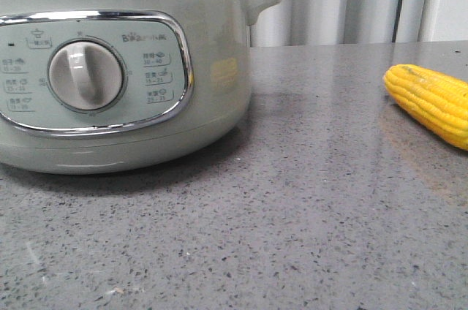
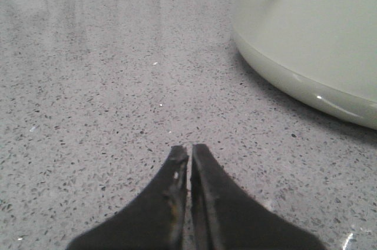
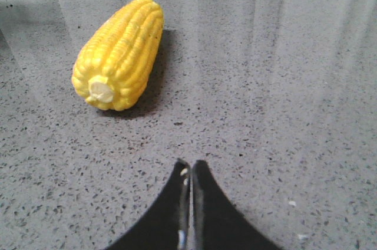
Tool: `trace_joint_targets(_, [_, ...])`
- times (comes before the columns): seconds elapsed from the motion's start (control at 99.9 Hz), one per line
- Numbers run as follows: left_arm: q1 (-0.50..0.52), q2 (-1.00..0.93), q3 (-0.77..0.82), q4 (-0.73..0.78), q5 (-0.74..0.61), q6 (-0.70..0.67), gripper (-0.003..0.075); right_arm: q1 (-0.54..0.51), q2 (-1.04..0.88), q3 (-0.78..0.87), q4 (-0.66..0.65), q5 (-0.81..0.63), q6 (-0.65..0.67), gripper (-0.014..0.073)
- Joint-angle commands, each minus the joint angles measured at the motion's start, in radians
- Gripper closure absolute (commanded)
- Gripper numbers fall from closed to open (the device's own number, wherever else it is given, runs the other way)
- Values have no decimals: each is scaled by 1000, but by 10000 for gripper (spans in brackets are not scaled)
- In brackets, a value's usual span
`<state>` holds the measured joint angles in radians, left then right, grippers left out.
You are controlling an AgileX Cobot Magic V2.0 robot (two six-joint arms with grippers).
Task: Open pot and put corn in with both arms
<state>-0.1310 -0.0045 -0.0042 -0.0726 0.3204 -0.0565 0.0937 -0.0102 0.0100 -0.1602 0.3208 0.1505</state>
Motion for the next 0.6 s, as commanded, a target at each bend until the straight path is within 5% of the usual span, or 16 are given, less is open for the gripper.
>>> trace_joint_targets(0.0, [4,-30,27,-12,-36,3,741,-7,-23,19,6,-30,-6,665])
trace_joint_targets(0.59, [4,-30,27,-12,-36,3,741,-7,-23,19,6,-23,-6,665])
